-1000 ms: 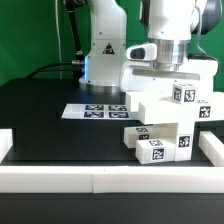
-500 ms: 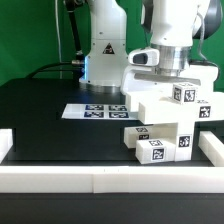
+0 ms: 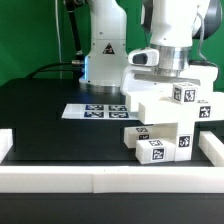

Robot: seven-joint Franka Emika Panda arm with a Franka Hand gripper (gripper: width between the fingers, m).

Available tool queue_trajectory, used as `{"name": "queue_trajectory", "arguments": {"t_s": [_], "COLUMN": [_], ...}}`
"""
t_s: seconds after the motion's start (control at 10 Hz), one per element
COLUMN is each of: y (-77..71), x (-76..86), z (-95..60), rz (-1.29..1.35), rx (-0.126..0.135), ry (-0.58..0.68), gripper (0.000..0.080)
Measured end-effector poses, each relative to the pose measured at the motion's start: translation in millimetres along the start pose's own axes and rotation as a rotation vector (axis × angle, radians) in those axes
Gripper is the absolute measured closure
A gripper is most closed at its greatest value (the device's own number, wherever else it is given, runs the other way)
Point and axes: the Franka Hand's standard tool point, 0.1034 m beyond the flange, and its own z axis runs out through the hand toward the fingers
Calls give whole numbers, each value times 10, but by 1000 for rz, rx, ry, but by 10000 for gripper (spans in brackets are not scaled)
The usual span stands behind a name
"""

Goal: Assemble chair

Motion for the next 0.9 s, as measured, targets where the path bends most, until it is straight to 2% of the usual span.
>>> {"name": "queue_trajectory", "arguments": {"t_s": [0.5,0.6,0.9], "y": [10,24,87], "x": [5,22,59], "z": [-3,-37,-292], "rz": [-2,-5,-1], "rx": [0,4,34], "ry": [-1,-1,-10], "gripper": [518,518,518]}}
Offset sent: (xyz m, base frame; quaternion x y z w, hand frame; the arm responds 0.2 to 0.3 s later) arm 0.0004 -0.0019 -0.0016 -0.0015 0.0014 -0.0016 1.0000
